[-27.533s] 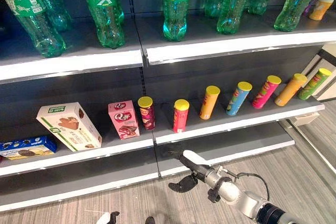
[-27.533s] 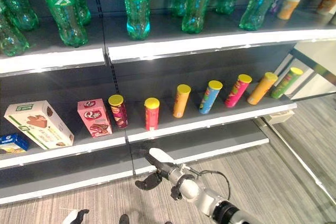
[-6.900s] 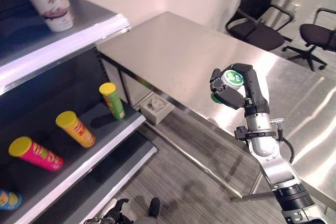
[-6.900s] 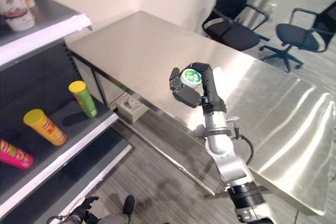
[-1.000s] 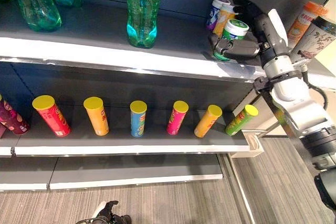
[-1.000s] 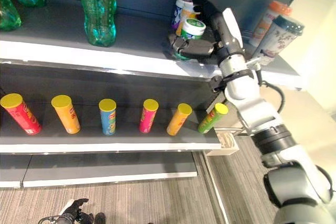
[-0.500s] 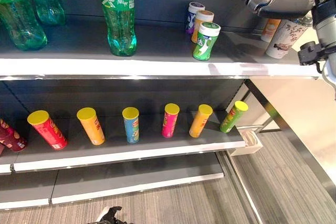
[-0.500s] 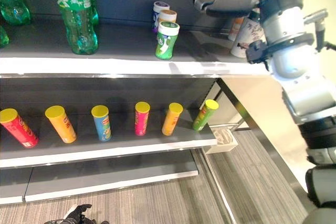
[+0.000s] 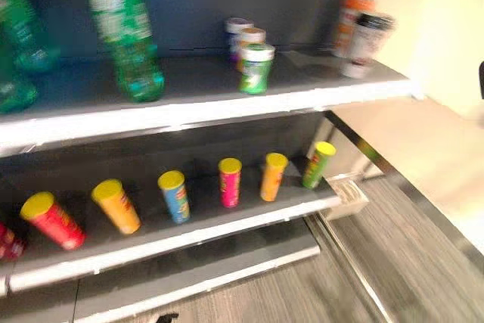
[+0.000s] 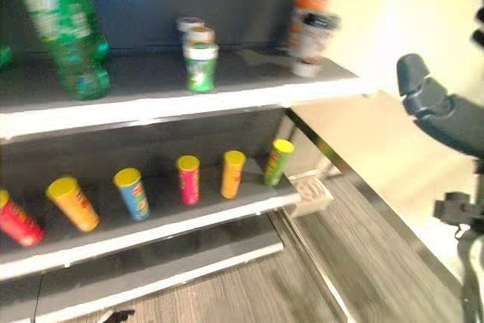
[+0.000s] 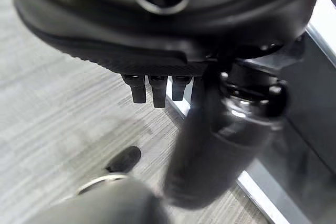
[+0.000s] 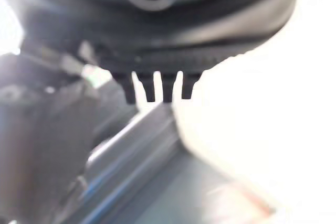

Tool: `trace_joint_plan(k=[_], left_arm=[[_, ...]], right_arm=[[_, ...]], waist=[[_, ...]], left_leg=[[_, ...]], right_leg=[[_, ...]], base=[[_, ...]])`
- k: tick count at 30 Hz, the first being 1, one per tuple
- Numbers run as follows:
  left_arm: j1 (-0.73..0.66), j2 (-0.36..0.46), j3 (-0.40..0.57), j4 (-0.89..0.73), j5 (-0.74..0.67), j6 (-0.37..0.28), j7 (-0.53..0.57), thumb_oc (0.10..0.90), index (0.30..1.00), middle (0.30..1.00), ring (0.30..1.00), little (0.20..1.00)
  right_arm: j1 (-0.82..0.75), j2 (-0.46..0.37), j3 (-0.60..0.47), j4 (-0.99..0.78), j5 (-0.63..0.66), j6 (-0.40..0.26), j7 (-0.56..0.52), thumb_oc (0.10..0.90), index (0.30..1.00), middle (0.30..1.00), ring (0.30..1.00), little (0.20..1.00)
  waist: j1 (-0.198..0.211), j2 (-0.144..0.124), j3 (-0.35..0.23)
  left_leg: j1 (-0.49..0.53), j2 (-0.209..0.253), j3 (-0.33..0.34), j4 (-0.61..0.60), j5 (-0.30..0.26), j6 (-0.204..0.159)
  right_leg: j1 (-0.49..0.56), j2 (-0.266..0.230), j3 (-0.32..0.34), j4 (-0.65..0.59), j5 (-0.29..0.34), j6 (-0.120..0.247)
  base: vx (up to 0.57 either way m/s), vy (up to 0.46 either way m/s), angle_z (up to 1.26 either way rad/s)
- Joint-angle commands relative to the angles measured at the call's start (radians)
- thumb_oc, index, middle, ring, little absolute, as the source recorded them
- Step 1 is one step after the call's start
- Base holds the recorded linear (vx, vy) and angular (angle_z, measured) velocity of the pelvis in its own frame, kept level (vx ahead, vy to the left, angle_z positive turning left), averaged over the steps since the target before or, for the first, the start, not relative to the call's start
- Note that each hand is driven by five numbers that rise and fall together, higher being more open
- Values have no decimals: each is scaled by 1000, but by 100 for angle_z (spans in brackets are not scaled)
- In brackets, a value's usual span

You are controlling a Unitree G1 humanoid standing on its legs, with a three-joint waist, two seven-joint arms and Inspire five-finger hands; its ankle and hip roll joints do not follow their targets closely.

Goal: Put the goods on the table back onto the shelves and tidy them up.

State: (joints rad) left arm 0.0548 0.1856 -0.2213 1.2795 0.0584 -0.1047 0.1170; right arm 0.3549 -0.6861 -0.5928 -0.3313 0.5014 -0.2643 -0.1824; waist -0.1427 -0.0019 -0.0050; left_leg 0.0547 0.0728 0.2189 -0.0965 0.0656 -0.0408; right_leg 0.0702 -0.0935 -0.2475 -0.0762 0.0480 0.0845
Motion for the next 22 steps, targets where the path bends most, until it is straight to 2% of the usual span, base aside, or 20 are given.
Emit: trace_joint_plan(k=[1,4,5,6,7,8,10,12,13,15,17,18,20,21,22], left_arm=[[-32,-12,-5,40,-4,-14,-22,800,900,900,900,900],[-17,-13,19,35,-21,-14,-36,800,900,900,900,900],[-13,-8,33,30,-31,-17,-44,800,900,900,900,900],[-12,-8,34,30,-32,-17,-44,800,900,900,900,900],[-5,-3,33,27,-35,-26,-55,800,900,900,900,900],[-4,-1,32,28,-35,-27,-60,800,900,900,900,900],[-9,0,28,34,-39,-29,-71,800,900,900,900,900],[-20,5,17,44,-35,-30,-79,800,900,900,900,900],[-20,5,17,44,-35,-30,-79,800,900,900,900,900],[-32,8,7,52,-37,-29,-81,800,900,900,900,900],[-46,4,-12,66,-47,-27,-76,800,900,900,900,900],[-61,2,-25,83,-58,-24,-64,800,900,900,900,900],[-83,2,-46,108,-66,-21,-41,800,900,900,900,900],[-85,2,-46,108,-66,-21,-41,800,900,900,900,900],[-91,-1,-63,115,-68,-18,-31,800,900,900,900,900]], right_arm=[[-142,42,114,-23,62,-67,73,800,900,900,900,900],[-70,149,239,-44,105,-43,157,800,900,900,900,900],[-33,155,320,-50,109,-9,223,800,900,900,900,900],[-33,155,321,-49,110,-9,225,800,900,900,900,900],[3,124,394,-29,122,17,299,800,900,900,900,900],[19,116,431,-8,125,34,325,800,900,900,900,900],[20,120,538,104,131,70,360,800,900,900,900,900],[19,161,641,295,122,112,373,800,900,900,900,900],[19,161,641,295,122,112,373,800,900,900,900,900],[-25,229,715,561,135,137,365,800,900,900,900,900],[-114,344,745,952,185,163,326,800,900,900,900,900],[-203,452,689,1286,271,189,285,800,900,900,900,900],[-309,528,553,1664,378,230,244,800,900,900,900,900],[-311,528,552,1665,378,229,245,800,900,900,900,900],[-342,531,467,1811,443,246,215,800,900,900,900,900]], waist=[[68,-94,-2],[63,-79,-4],[63,-71,-1],[62,-71,-2],[64,-64,1],[65,-62,2],[69,-60,3],[75,-59,8],[75,-59,8],[83,-57,6],[96,-56,3],[109,-52,0],[125,-47,-1],[125,-47,-2],[130,-44,-6]], left_leg=[[17,5,-13,9,-119,13],[12,5,-12,9,-112,13],[11,6,-9,9,-106,10],[11,6,-9,9,-106,10],[11,7,-5,9,-102,5],[12,8,-4,9,-101,3],[12,9,-3,9,-96,-1],[15,11,-5,9,-93,-6],[15,11,-5,9,-93,-6],[9,11,-11,9,-87,-10],[8,12,-18,9,-86,-11],[10,13,-24,9,-86,-10],[21,12,-35,9,-92,-10],[17,11,-35,9,-90,-9],[20,11,-45,9,-94,-10]], right_leg=[[-11,-51,38,48,-16,63],[-16,-53,38,51,-19,60],[-18,-54,39,52,-19,59],[-18,-54,39,52,-19,59],[-17,-55,39,51,-19,57],[-17,-55,37,51,-19,56],[-15,-55,34,49,-19,54],[-8,-53,28,48,-23,51],[-8,-53,28,48,-23,51],[-8,-52,24,45,-25,47],[-3,-49,19,41,-26,44],[3,-45,16,38,-30,41],[22,-40,9,33,-40,39],[19,-40,9,32,-38,38],[27,-39,4,28,-42,38]], base=[[-49,-56,-15],[-42,-55,-8],[-41,-45,-1],[-53,-51,5],[-30,-27,5],[-33,-40,5],[-17,-37,4],[-8,-19,1],[-9,-21,4],[-4,-22,6],[12,-37,8],[38,-39,5],[53,-39,14],[55,-40,20],[39,-27,13]])
